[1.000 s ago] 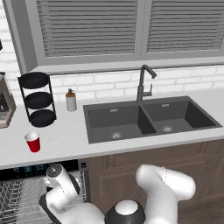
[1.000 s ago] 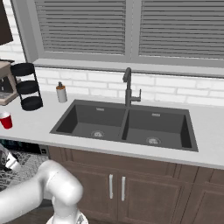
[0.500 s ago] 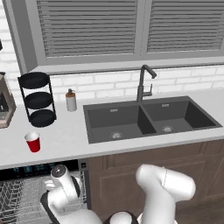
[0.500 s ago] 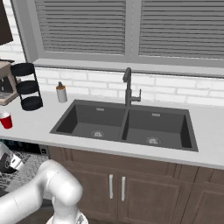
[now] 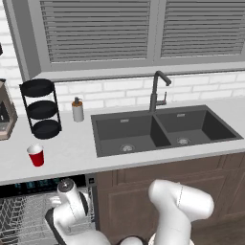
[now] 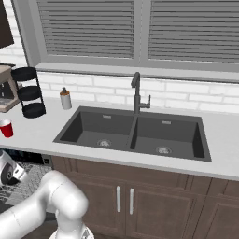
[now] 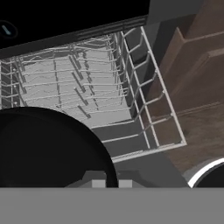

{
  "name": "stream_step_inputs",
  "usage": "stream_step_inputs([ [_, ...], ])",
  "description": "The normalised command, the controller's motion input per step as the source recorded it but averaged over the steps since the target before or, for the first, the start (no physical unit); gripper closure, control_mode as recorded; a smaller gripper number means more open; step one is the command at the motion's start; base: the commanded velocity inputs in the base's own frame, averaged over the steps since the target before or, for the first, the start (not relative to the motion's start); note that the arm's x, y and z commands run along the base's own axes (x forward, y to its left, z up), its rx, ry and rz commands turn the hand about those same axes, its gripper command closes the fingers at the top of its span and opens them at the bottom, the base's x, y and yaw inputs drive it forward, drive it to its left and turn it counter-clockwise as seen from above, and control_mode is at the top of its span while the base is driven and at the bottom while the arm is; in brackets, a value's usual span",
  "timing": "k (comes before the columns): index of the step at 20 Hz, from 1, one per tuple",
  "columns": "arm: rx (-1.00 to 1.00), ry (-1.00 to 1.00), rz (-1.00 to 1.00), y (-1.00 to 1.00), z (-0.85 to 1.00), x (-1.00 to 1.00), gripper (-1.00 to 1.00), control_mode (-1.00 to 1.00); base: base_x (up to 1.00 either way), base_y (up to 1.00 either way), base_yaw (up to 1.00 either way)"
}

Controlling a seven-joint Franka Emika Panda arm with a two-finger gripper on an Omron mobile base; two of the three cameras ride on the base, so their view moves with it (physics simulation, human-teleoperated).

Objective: Pick up the cup and bowl from the counter, place them in the dishwasher, and close the dishwasher door.

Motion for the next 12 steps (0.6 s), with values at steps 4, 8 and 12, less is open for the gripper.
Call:
stream_step_inputs([
  [4,0.0,0.04,0.0,0.0,-0.46,0.0,1.0,-1.0,0.0,0.0,0.0],
  [8,0.0,0.01,0.0,0.0,-0.58,0.0,1.0,-1.0,0.0,0.0,0.0],
  [12,0.0,0.0,0.0,0.0,-0.54,0.0,1.0,-1.0,0.0,0.0,0.0],
])
